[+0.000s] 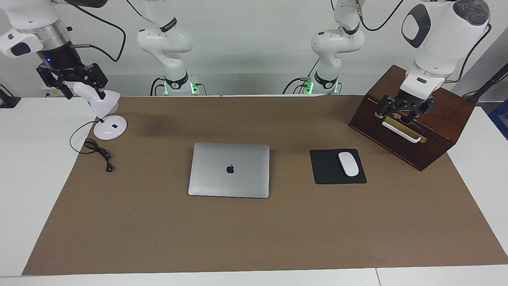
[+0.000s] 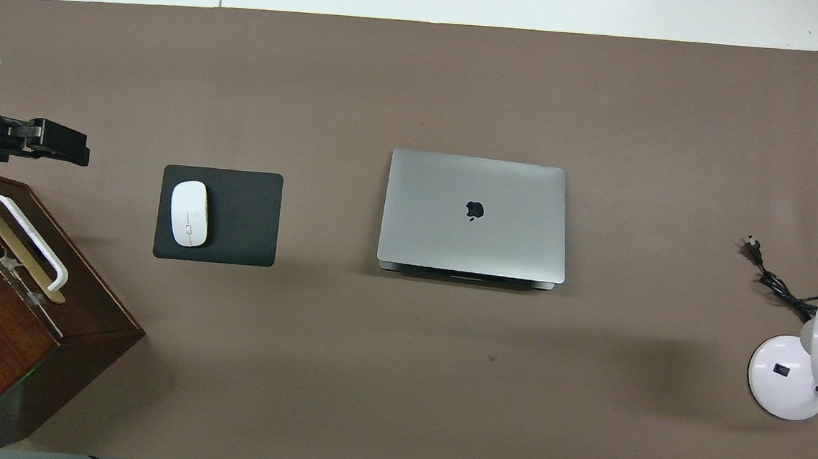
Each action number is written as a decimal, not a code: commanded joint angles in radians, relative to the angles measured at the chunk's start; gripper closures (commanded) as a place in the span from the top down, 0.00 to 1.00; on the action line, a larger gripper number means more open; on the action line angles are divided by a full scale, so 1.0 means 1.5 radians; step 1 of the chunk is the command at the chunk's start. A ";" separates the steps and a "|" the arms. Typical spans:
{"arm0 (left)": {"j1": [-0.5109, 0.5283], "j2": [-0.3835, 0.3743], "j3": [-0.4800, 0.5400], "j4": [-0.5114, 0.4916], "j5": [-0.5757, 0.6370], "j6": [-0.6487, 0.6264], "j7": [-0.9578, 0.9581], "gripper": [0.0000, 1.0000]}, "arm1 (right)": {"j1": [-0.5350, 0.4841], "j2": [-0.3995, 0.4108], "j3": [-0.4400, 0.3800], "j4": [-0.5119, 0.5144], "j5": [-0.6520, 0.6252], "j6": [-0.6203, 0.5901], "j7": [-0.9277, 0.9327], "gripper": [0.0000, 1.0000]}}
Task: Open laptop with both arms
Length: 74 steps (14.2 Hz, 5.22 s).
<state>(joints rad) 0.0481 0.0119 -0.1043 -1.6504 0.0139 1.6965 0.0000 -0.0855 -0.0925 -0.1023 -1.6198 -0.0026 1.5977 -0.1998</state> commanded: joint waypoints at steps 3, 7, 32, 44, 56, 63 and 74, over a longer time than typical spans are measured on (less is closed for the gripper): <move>0.009 -0.004 -0.003 -0.002 -0.003 0.002 -0.001 1.00 | -0.037 -0.009 0.007 -0.085 0.026 0.118 -0.106 1.00; 0.009 -0.004 -0.003 -0.001 -0.003 0.002 -0.008 1.00 | -0.035 -0.021 0.007 -0.180 0.136 0.230 -0.062 1.00; -0.178 -0.235 -0.009 -0.542 -0.083 0.615 0.048 0.00 | 0.426 -0.108 0.015 -0.588 0.243 0.689 0.912 1.00; -0.305 -0.241 -0.008 -0.722 -0.083 0.948 0.044 0.00 | 0.473 0.032 0.016 -0.586 0.281 0.824 0.903 1.00; -0.430 -0.055 -0.006 -0.751 -0.083 1.204 0.054 0.00 | 0.457 0.081 0.015 -0.552 0.281 0.890 0.873 1.00; -0.435 0.008 -0.006 -0.715 -0.076 1.204 0.117 0.00 | 0.456 0.091 0.015 -0.534 0.282 0.893 0.872 1.00; -0.444 0.120 -0.004 -0.607 -0.078 1.205 0.124 0.00 | 0.455 0.096 0.015 -0.533 0.284 0.916 0.874 1.00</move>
<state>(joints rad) -0.5978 0.1584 -0.1285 -2.5961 -0.0962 3.4799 0.1648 0.6089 0.0255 -0.0856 -2.4408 0.3917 2.9303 1.1477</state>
